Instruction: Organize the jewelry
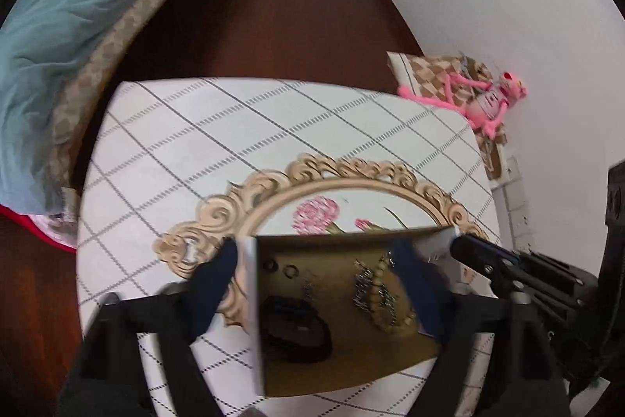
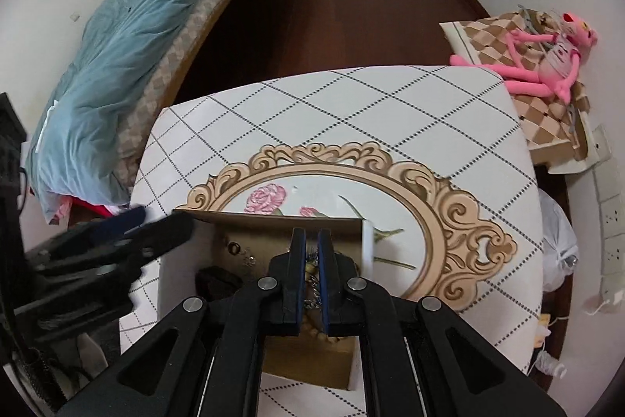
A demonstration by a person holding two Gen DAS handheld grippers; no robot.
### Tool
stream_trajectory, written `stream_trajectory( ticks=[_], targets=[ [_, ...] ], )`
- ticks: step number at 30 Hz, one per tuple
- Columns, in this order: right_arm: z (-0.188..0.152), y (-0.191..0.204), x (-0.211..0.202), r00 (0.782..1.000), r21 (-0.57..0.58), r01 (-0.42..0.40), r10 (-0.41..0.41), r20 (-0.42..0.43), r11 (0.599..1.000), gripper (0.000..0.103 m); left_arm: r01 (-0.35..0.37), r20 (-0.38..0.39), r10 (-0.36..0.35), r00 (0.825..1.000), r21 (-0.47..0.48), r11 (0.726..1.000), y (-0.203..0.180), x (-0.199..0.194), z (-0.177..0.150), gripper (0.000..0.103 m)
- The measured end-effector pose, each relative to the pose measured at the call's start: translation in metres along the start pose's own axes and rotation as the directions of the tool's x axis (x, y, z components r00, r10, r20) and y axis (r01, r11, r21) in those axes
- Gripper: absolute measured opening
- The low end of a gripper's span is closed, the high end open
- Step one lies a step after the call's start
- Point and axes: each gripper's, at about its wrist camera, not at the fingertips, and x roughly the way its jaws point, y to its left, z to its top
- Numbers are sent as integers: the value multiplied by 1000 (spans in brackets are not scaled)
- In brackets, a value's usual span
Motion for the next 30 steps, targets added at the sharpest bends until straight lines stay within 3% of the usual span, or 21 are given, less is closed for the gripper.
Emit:
stream_trajectory(
  ticks=[1, 3, 4, 7, 8, 9, 11, 16, 20, 30],
  targets=[
    [-1, -2, -2, 1000, 5, 1, -1, 3, 1000, 18, -10, 8, 10, 1000, -4, 1000, 3, -3, 0, 83],
    [-3, -2, -8, 1000, 8, 13, -13, 13, 1000, 52, -35, 21, 35, 999, -19, 999, 10, -11, -3, 83],
    [-5, -2, -12, 1000, 7, 14, -14, 21, 1000, 56, -49, 29, 49, 998, -27, 998, 14, -16, -5, 84],
    [-11, 3, -19, 998, -14, 57, -57, 28, 998, 60, -124, 48, 125, 991, -26, 992, 21, -25, -15, 99],
    [-15, 5, -21, 997, -22, 72, -71, 27, 997, 67, -145, 54, 146, 988, -25, 989, 23, -27, -18, 100],
    [-18, 6, -22, 996, -26, 87, -86, 25, 996, 81, -170, 61, 171, 983, -24, 985, 25, -29, -22, 100],
    [-26, 9, -23, 992, -28, 128, -128, 19, 991, 94, -193, 73, 194, 978, -22, 981, 27, -33, -34, 100],
    [-52, 10, -19, 980, -30, 198, -199, -14, 980, 100, -265, 79, 265, 961, -1, 964, 27, -35, -62, 100],
    [-69, 9, -23, 975, -21, 223, -223, -22, 975, 101, -284, 67, 283, 957, 2, 959, 23, -38, -75, 100],
    [-100, 26, -95, 965, -17, 252, -250, 82, 968, 101, -277, 146, 275, 950, -8, 961, -2, -99, -103, 100]
  ],
)
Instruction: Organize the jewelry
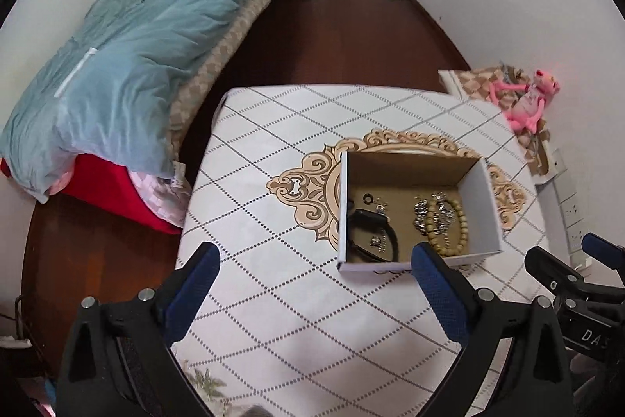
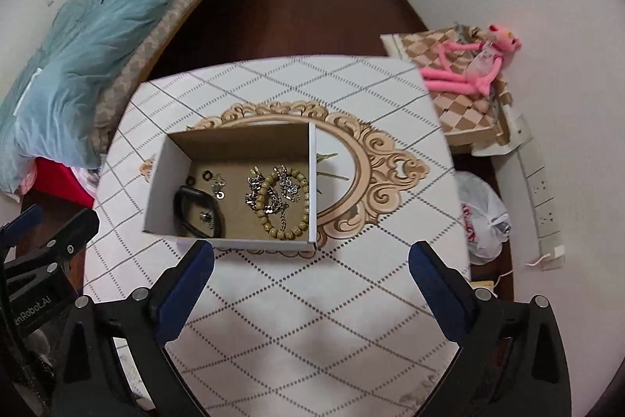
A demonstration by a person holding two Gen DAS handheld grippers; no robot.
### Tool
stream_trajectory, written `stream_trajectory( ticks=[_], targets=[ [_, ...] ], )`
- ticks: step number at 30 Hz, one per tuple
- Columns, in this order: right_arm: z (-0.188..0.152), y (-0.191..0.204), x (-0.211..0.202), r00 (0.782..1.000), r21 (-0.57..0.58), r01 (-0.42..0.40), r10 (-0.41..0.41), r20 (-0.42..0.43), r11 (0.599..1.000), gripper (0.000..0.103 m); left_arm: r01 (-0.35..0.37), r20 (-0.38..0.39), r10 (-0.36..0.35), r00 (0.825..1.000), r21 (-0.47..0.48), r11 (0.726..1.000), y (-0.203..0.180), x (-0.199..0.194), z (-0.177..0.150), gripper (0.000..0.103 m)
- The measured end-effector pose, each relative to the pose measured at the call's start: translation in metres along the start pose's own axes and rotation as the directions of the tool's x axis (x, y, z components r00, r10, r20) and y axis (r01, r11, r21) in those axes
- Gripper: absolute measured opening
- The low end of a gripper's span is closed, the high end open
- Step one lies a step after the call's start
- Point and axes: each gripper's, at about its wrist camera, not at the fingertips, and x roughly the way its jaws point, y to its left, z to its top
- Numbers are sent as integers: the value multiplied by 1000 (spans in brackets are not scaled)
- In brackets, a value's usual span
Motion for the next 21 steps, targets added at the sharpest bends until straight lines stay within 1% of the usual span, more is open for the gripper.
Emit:
stream_trajectory(
  ticks=[4, 6, 10, 12, 17, 21],
  targets=[
    [-10, -1, -44, 998, -6, 12, -12, 66, 1000, 101, 8, 27, -7, 1000, -34, 999, 5, -33, -8, 100],
    [-15, -2, -63, 996, -3, 6, -5, 91, 1000, 101, 18, 46, -16, 999, -41, 999, 7, -51, -12, 100],
    [-28, 1, -105, 988, -10, 9, -7, 157, 1000, 101, 7, 118, -5, 993, -13, 1000, 6, -91, -18, 100],
    [-35, 1, -123, 983, -10, 4, -2, 182, 1000, 101, 12, 141, -11, 990, -5, 1000, 5, -107, -21, 100],
    [-48, -2, -169, 965, 0, 17, -16, 260, 1000, 101, 24, 184, -26, 983, 11, 1000, 5, -143, -27, 100],
    [-55, -5, -196, 954, 4, 28, -28, 299, 1000, 101, 39, 210, -40, 977, 8, 999, 6, -164, -32, 100]
  ],
)
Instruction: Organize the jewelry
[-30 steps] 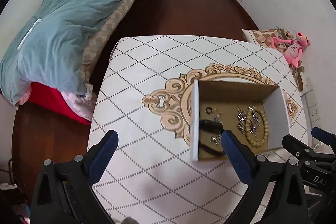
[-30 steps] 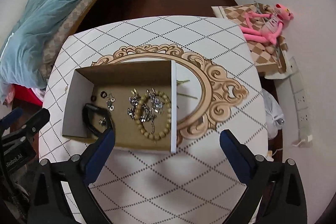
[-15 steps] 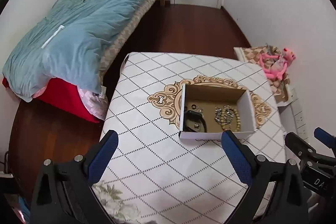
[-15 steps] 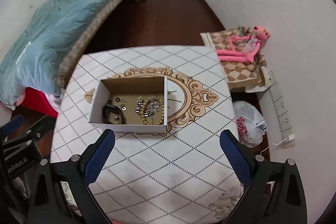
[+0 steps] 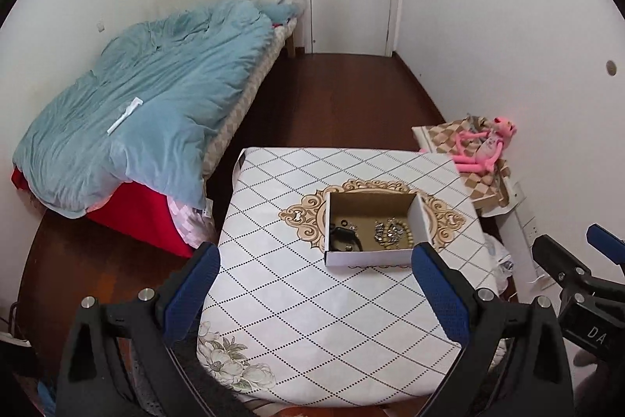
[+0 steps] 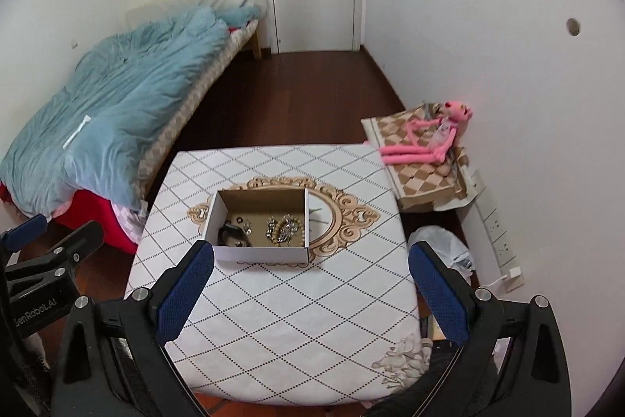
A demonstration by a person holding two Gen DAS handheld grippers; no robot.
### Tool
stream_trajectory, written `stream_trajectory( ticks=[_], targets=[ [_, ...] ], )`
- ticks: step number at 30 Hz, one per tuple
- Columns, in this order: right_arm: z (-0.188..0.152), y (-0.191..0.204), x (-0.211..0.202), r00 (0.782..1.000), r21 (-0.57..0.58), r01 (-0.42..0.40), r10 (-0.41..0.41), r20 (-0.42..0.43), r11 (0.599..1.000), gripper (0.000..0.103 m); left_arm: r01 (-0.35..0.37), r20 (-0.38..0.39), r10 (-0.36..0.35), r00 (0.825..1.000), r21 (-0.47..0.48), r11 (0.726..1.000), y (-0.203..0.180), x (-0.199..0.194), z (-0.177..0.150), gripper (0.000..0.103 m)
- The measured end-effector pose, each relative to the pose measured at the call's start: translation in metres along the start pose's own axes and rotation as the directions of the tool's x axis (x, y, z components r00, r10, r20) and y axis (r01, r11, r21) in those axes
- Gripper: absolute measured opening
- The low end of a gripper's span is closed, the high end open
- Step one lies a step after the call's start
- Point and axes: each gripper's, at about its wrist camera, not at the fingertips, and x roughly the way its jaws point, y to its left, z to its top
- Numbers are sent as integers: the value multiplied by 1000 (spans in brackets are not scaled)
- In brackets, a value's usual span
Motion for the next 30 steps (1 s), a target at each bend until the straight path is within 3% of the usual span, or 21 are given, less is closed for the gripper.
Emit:
stream_trajectory(
  ticks=[7, 13, 30],
  targets=[
    [1, 0, -38, 999, -12, -5, 5, 50, 1000, 101, 10, 36, -10, 999, -1, 1000, 1, -27, 1, 100],
    [1, 2, -44, 999, -12, -18, 19, 46, 1000, 103, 16, 21, -16, 1000, -2, 1000, 0, -29, -3, 100],
    [25, -5, 27, 999, 21, 15, -14, -38, 1000, 103, 2, -76, -2, 997, -2, 1000, -10, 30, 19, 100]
  ],
)
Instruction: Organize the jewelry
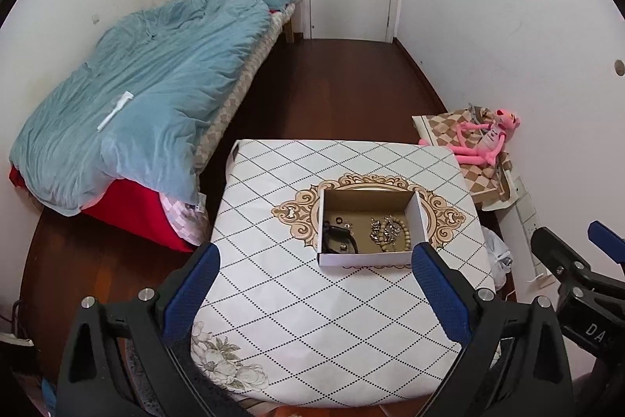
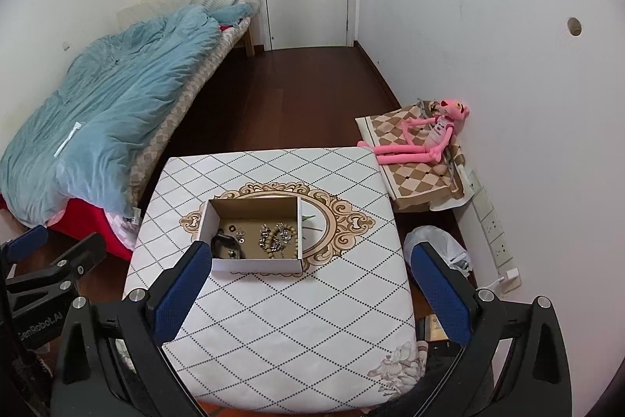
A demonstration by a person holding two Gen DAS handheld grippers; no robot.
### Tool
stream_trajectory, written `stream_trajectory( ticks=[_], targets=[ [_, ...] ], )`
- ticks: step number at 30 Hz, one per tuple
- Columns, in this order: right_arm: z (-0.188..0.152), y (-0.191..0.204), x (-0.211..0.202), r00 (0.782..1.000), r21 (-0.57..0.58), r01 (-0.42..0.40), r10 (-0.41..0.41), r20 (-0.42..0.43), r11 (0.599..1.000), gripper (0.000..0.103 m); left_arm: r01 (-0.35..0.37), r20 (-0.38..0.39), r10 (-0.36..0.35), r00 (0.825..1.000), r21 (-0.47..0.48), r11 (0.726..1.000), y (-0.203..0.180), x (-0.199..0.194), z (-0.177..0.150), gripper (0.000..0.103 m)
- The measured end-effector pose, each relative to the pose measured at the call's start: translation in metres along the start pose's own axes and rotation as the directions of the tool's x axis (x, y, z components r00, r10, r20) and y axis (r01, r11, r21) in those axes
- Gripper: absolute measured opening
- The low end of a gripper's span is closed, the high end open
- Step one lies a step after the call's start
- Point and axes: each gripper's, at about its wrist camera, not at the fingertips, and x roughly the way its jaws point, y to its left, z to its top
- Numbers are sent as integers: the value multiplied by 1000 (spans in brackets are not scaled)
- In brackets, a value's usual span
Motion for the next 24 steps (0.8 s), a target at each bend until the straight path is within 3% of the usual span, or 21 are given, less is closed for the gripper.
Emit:
stream_trajectory(
  ticks=[8, 24],
  targets=[
    [13, 5, 37, 998, -4, 6, -6, -68, 1000, 103, -14, -30, 15, 999, 22, 1000, -5, 22, 14, 100],
    [23, 9, 67, 991, -38, 28, -33, -132, 999, 103, -16, -89, 17, 996, 13, 1000, -7, 50, 25, 100]
  ],
)
